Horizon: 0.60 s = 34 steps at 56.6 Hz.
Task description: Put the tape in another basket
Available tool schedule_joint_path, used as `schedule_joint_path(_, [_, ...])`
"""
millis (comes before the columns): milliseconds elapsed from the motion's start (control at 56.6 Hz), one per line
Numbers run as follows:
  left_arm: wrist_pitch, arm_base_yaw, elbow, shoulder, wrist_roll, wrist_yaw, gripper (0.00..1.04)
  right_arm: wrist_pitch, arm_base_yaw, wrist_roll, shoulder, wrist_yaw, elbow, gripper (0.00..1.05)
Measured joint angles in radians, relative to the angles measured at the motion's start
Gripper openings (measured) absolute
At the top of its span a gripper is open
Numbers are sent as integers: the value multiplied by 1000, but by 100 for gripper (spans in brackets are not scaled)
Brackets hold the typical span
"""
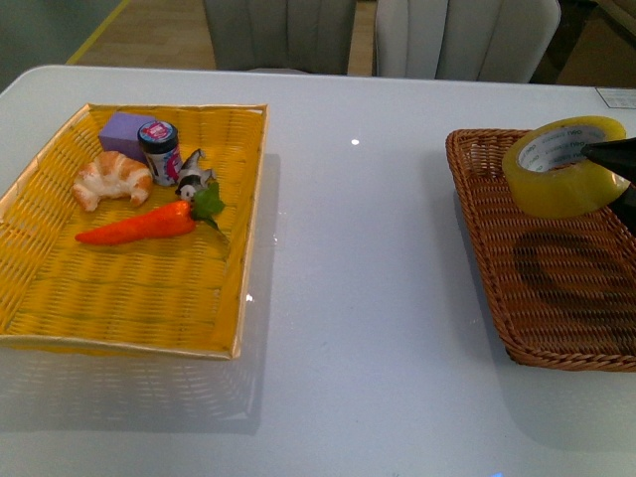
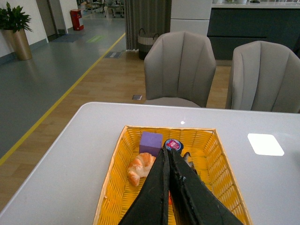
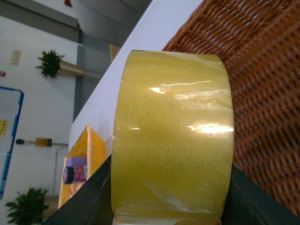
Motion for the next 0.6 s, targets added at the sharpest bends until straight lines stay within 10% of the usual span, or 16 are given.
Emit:
schedule_joint_path(424, [-95, 87, -93, -204, 2, 88, 2, -152, 15, 24, 147, 101, 204, 48])
schedule_joint_path(600, [-171, 87, -111, -291, 3, 88, 2, -130, 13, 29, 145, 111, 190, 73])
